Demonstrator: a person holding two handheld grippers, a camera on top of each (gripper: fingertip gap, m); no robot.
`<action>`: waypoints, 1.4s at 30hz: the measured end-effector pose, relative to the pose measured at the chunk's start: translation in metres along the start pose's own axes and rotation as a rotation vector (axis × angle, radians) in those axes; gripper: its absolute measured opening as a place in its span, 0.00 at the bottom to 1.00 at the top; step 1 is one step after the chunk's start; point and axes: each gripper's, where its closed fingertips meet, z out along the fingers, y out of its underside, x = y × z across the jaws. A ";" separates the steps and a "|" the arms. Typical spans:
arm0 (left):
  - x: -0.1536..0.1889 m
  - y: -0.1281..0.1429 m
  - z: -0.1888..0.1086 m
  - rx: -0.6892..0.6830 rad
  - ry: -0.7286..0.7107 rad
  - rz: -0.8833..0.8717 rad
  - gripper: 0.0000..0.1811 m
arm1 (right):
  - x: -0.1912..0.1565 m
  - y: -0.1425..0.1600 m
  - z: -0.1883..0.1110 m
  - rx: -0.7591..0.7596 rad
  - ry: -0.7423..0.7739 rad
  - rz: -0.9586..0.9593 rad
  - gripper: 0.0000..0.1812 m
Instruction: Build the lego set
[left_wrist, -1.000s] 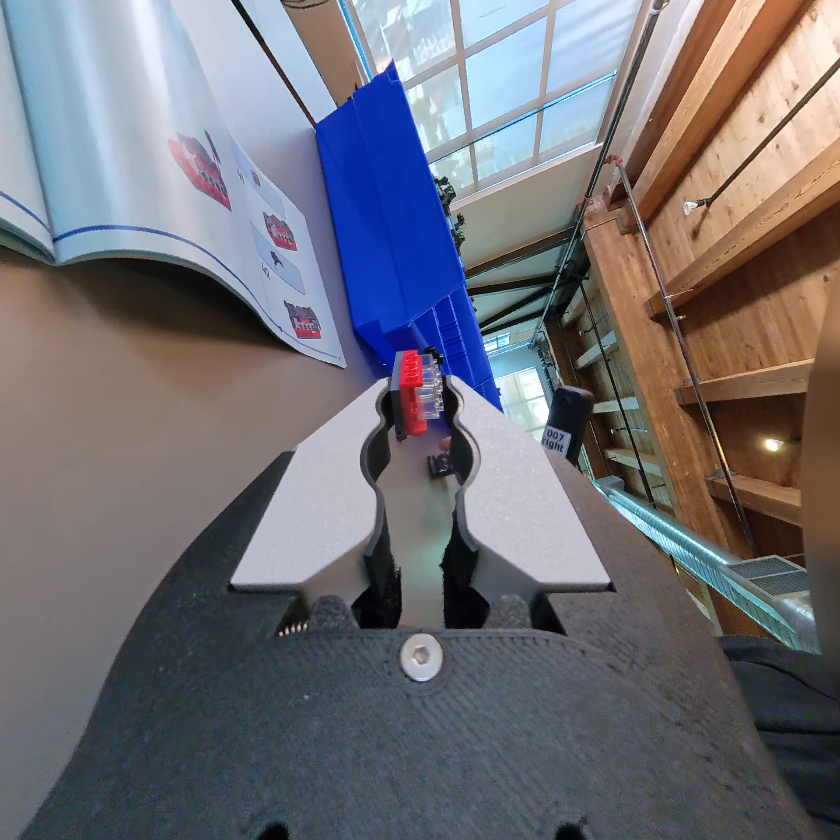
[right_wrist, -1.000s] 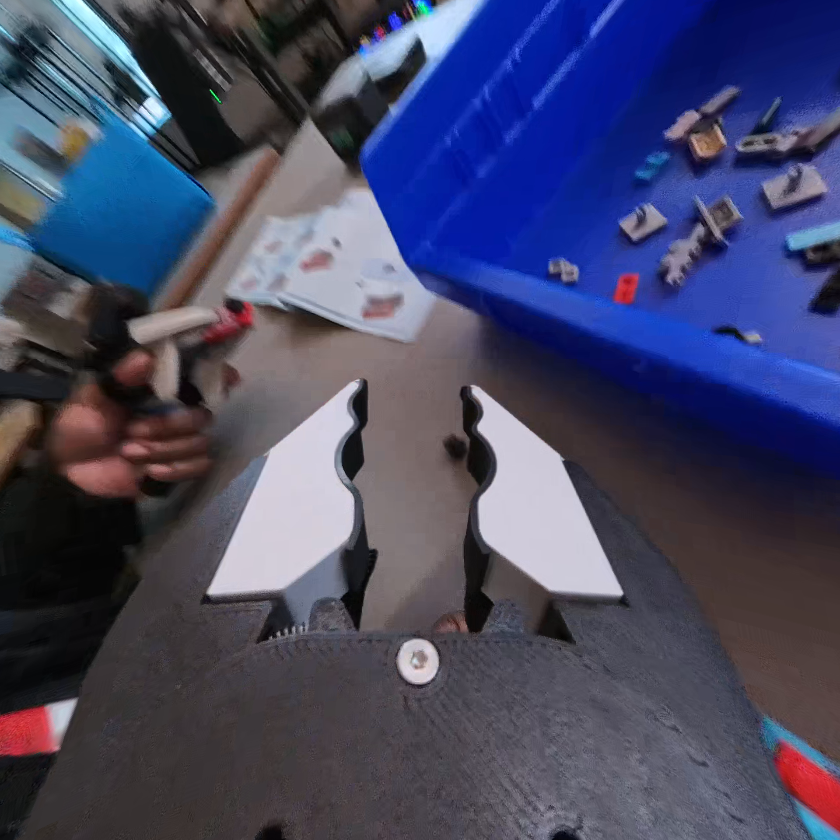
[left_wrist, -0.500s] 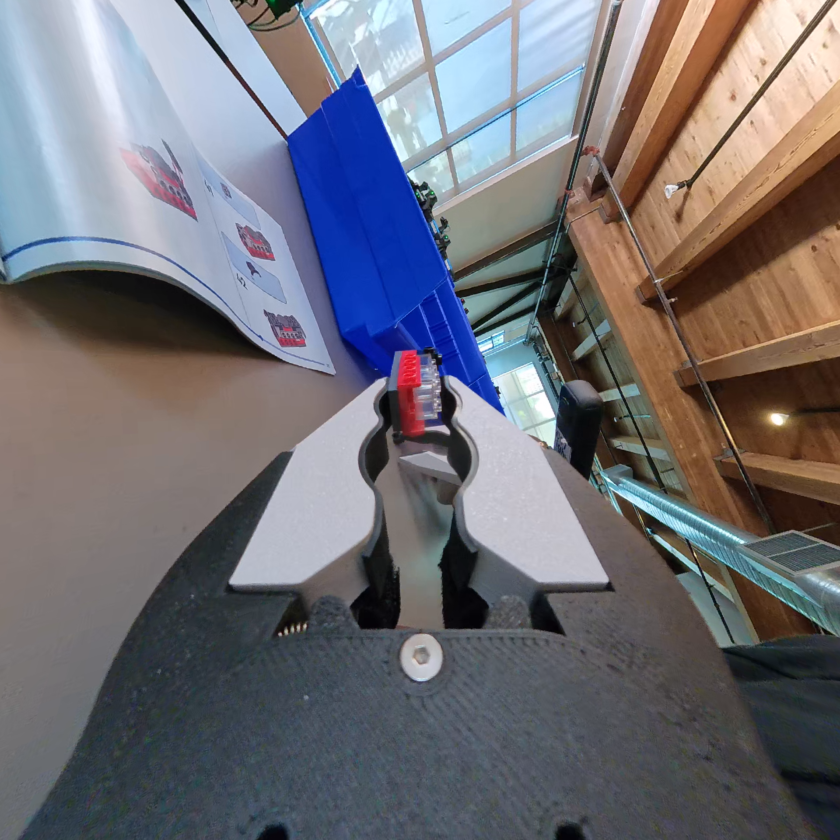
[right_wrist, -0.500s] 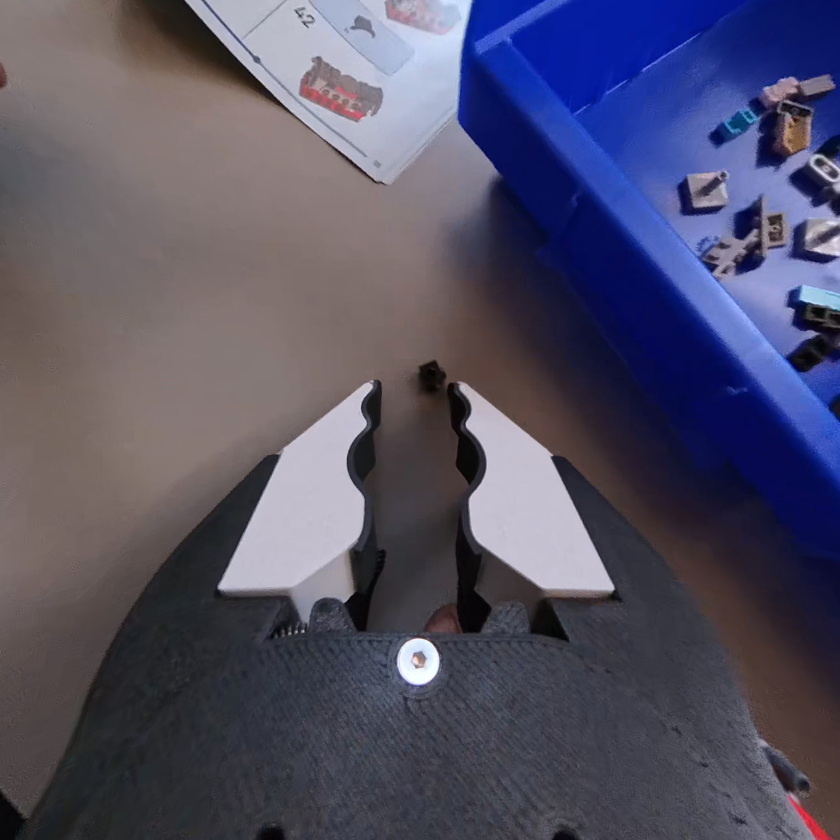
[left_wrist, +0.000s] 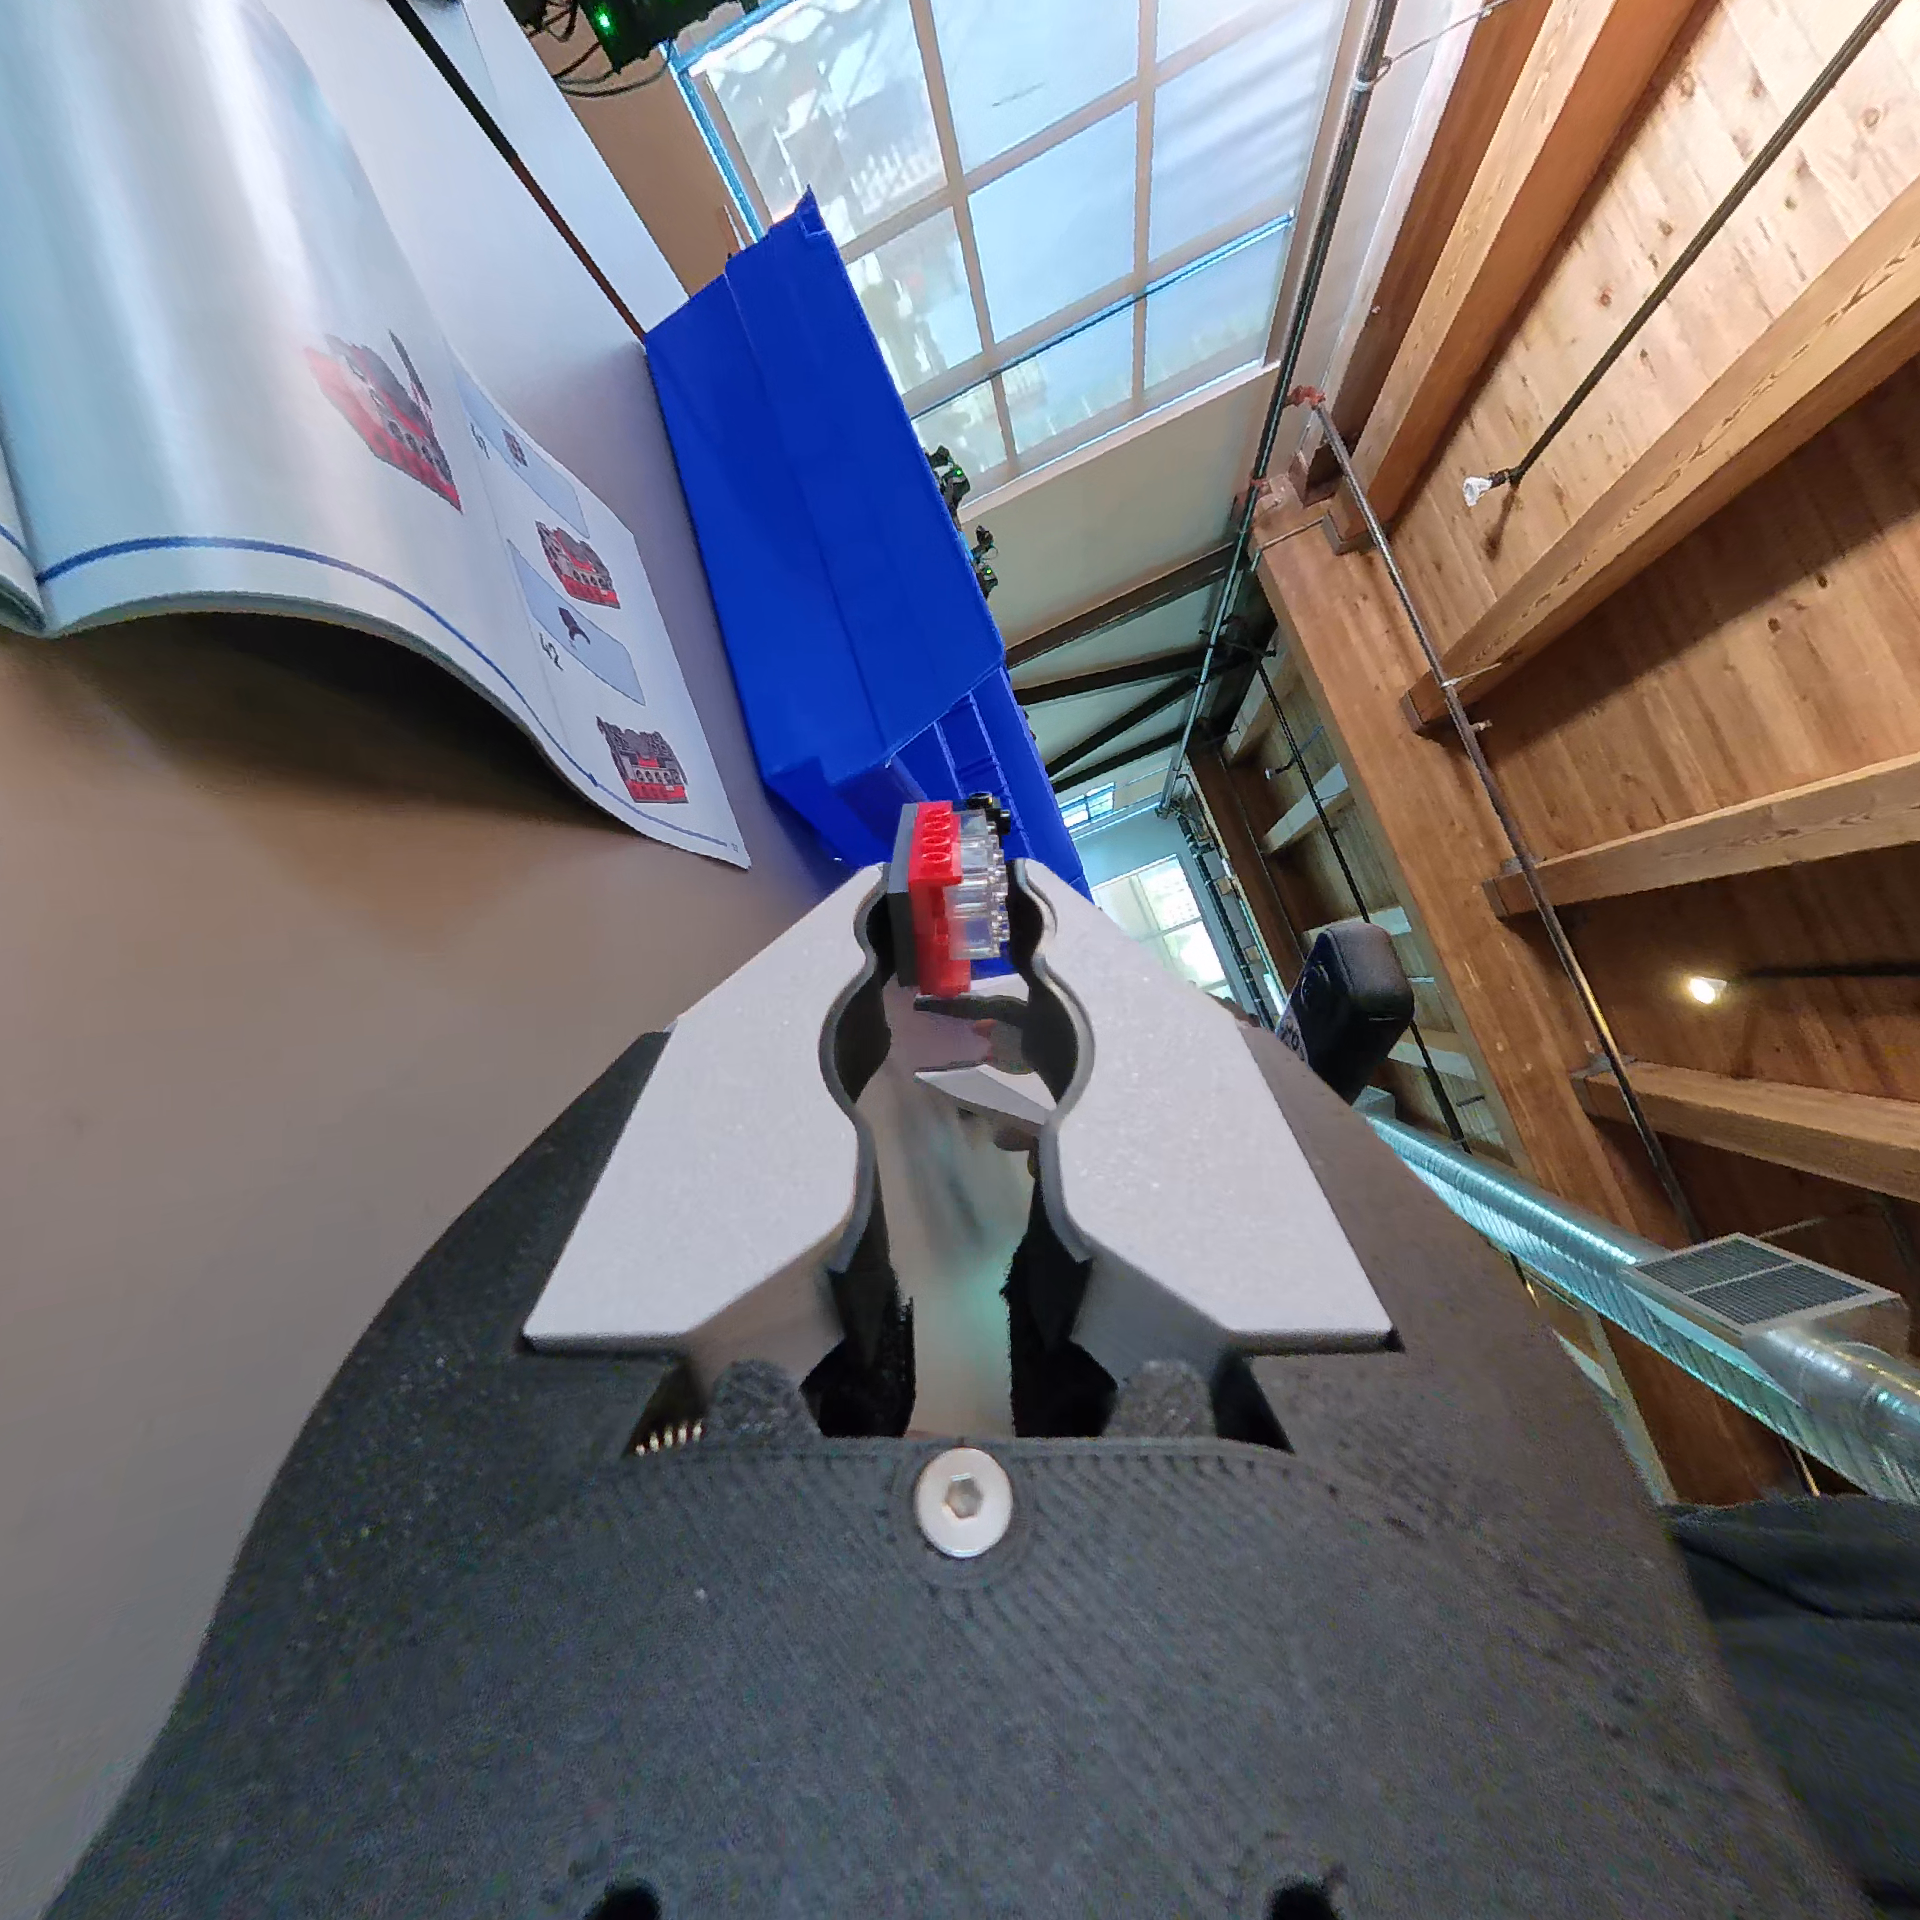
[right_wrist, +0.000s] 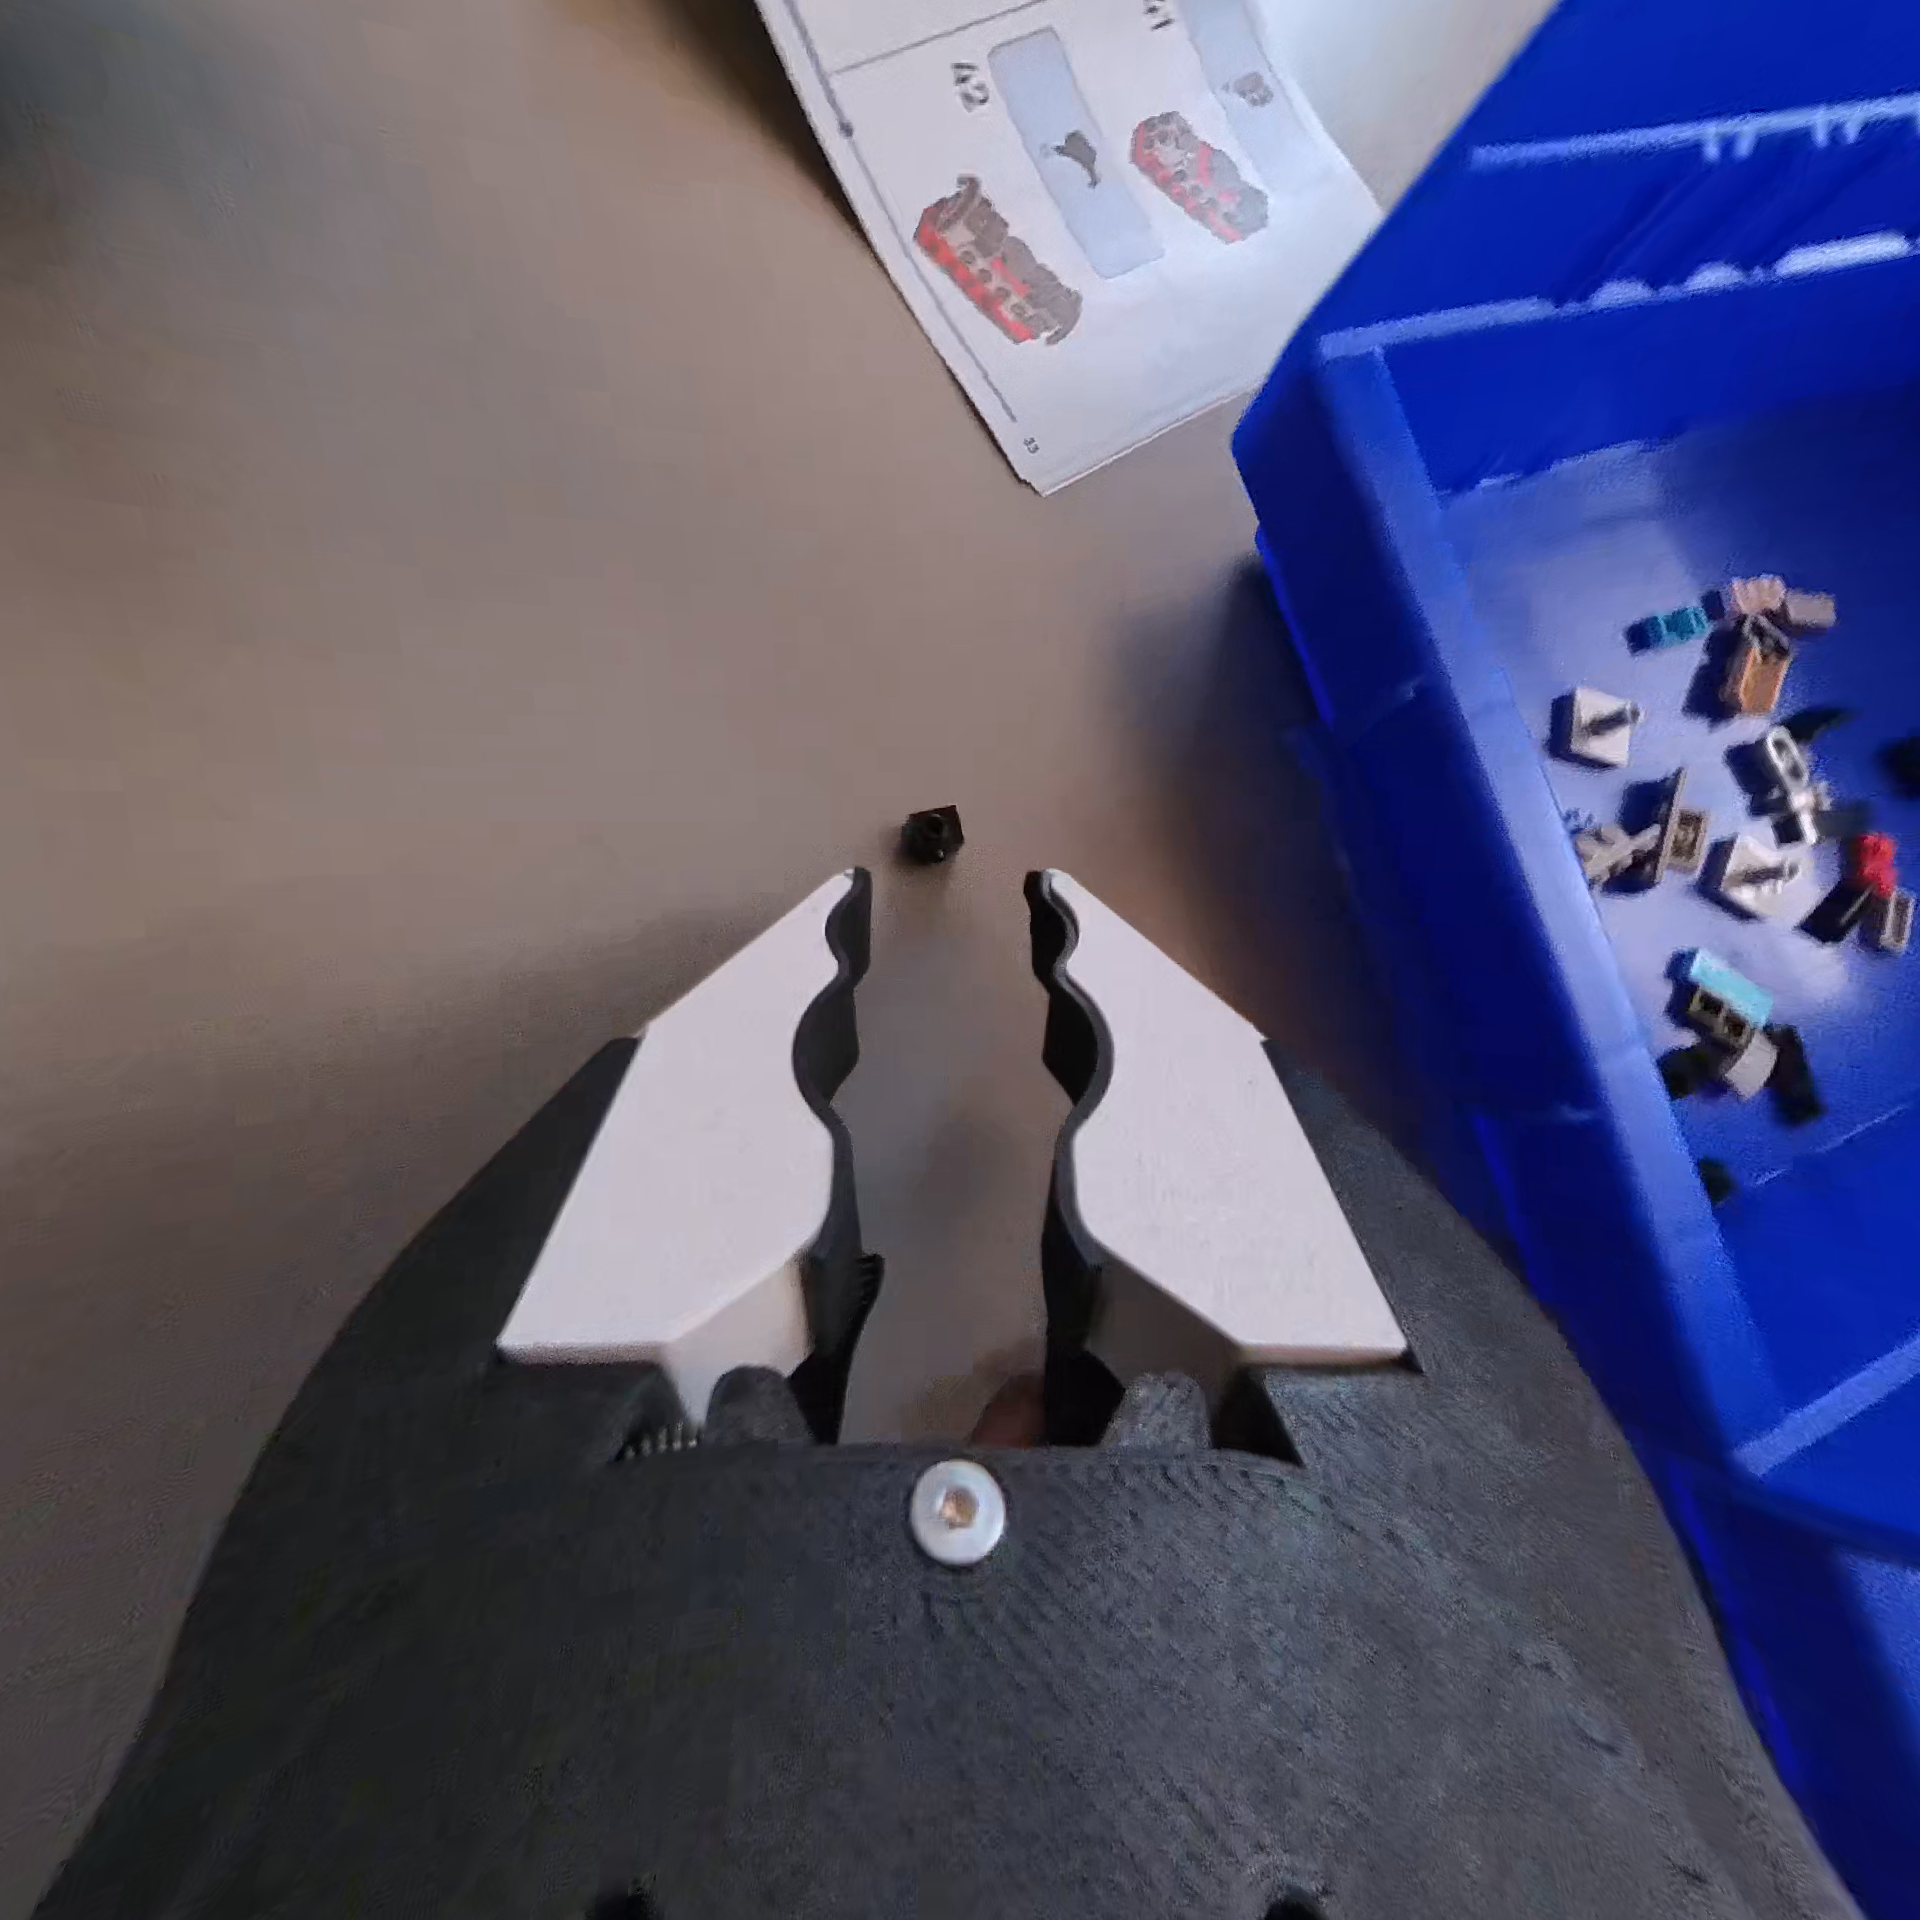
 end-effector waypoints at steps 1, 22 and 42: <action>0.001 0.001 -0.001 -0.001 0.004 -0.001 0.11 | -0.002 -0.001 0.001 -0.001 -0.020 -0.032 0.17; 0.017 -0.005 -0.009 0.087 0.123 -0.025 0.11 | -0.039 -0.083 0.002 0.282 -0.374 0.295 0.07; 0.030 -0.012 -0.014 0.237 0.276 -0.125 0.11 | -0.066 -0.194 -0.002 0.487 -0.674 0.711 0.06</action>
